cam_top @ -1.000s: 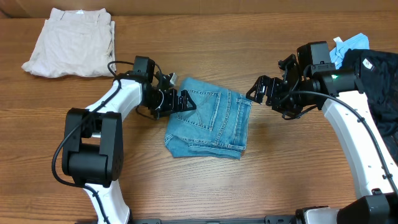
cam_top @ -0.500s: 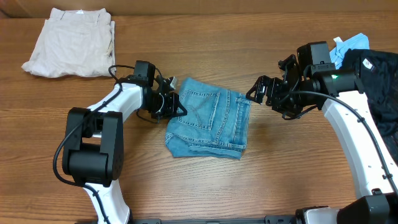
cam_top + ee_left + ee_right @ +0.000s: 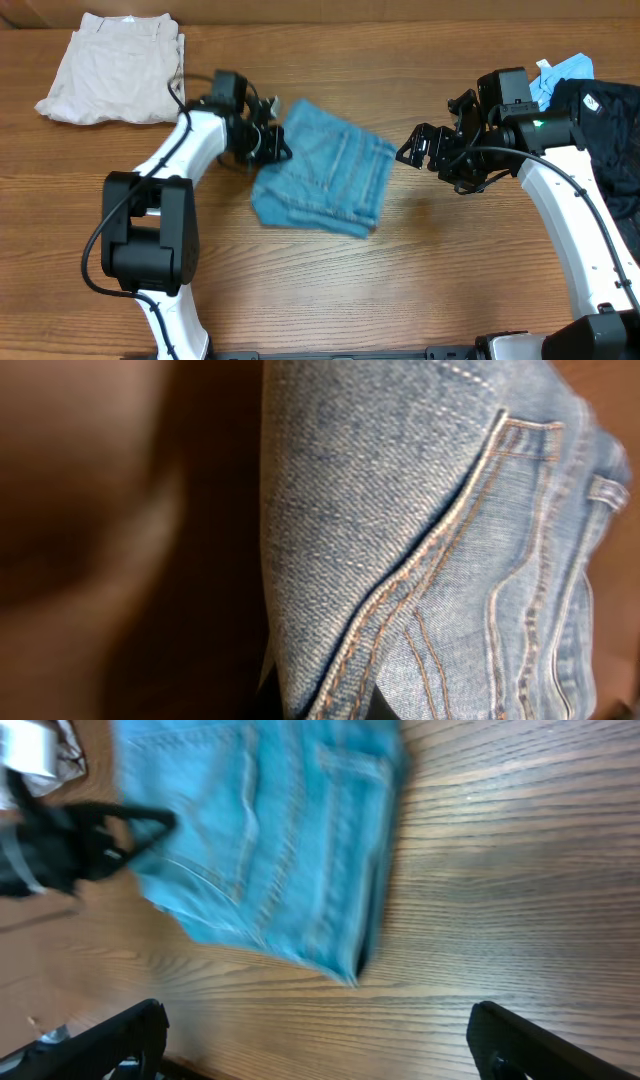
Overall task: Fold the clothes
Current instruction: 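Carry the folded jeans to the top-left onto the beige garment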
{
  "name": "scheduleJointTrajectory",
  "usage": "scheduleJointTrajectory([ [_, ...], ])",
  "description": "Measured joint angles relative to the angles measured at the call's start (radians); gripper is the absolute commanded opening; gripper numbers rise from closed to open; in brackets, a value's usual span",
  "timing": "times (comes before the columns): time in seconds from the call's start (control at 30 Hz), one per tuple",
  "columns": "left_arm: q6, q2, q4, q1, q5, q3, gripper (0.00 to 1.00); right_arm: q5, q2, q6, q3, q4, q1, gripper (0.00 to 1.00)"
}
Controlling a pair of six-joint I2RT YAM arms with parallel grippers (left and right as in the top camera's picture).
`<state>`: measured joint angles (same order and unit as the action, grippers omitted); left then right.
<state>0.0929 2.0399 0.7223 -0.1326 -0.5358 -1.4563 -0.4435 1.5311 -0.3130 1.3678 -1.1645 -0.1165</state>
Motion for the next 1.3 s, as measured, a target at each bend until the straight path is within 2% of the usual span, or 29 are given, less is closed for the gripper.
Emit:
scheduleJointTrajectory([
  [0.27, -0.082, 0.001, 0.057, 0.030, 0.179, -0.195, 0.04, 0.019, 0.000, 0.000, 0.000, -0.024, 0.000, 1.00],
  [0.53, -0.156, 0.001, 0.072, 0.063, 0.317, -0.286, 0.04, 0.045, 0.000, 0.004, 0.000, -0.067, 0.000, 1.00],
  [1.0, -0.262, 0.008, 0.101, 0.226, 0.386, -0.415, 0.04, 0.059, 0.000, 0.019, 0.000, -0.094, 0.000, 1.00],
  [1.3, -0.300, 0.009, 0.100, 0.239, 0.420, -0.520, 0.04, 0.059, 0.000, 0.019, 0.000, -0.098, 0.000, 1.00],
])
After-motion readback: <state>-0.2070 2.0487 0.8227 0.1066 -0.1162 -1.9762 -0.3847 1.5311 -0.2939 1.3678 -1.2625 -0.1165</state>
